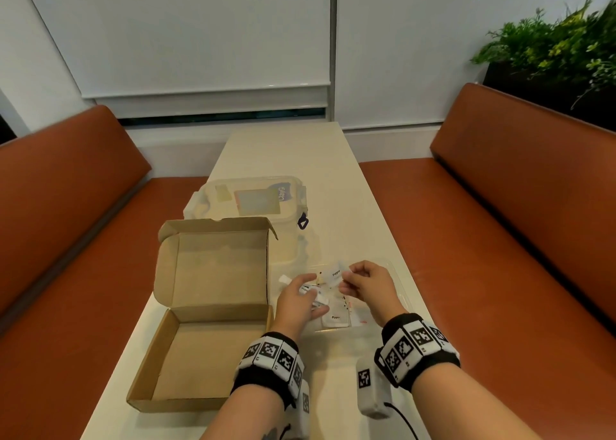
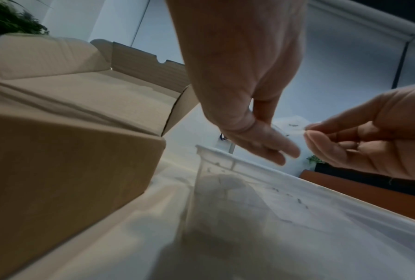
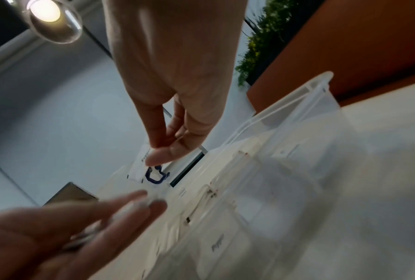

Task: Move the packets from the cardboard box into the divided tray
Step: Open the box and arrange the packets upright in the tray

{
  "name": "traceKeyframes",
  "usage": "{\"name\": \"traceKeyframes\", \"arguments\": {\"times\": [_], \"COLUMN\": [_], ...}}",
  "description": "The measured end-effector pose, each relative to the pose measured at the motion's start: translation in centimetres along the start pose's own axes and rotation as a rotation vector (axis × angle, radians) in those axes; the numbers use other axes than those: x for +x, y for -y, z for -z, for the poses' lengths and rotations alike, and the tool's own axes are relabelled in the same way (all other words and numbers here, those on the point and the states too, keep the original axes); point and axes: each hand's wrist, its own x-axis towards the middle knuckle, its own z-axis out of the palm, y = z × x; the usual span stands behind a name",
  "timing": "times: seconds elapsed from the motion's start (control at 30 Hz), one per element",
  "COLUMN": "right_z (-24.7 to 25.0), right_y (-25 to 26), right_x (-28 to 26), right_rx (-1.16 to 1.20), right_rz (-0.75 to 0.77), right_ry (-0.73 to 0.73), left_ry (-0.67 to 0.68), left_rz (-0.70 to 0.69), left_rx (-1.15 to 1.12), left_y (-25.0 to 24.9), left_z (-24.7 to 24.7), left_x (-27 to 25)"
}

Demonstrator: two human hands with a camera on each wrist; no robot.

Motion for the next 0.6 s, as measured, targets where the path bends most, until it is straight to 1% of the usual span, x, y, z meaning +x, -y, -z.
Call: {"name": "traceKeyframes", "arguments": {"times": [0.1, 0.2, 0.23, 0.3, 0.37, 0.4, 0.43, 0.53, 0.6], "right_z": [-0.4, -0.7, -0.8, -0.7, -0.8, -0.9, -1.0, -1.1, -1.2], "right_y": [-0.3, -0.5, -0.5, -0.2, 0.4, 0.6, 0.7, 0.0, -1.1], "right_x": [-0.6, -1.1, -1.1, -0.7, -0.4, -0.3, -0.2, -0.2, -0.6], "right_rx": [0.088, 0.058, -0.043, -0.372, -0.604, -0.689, -0.772, -0.937, -0.989], "right_rz": [-0.027, -0.052, -0.028, 0.085, 0.165, 0.179, 0.189, 0.185, 0.152], "right_ry": [0.026, 0.042, 0.038, 0.034, 0.121, 0.165, 0.178, 0.119, 0.133], "left_ry": [0.022, 0.004, 0.009, 0.041, 0.074, 0.071, 0.049, -0.081, -0.111], "left_rz": [-0.001, -0.010, -0.016, -0.030, -0.050, -0.060, -0.068, -0.108, -0.140], "left_rx": [-0.063, -0.048, -0.020, 0.062, 0.125, 0.147, 0.165, 0.237, 0.311], "left_y": [-0.2, -0.4, -0.3, 0.0, 0.3, 0.4, 0.5, 0.8, 1.0], "left_z": [-0.4, -0.5, -0.4, -0.2, 0.0, 0.1, 0.2, 0.4, 0.7], "left_x": [0.1, 0.3, 0.3, 0.5, 0.5, 0.5, 0.6, 1.0, 1.1]}}
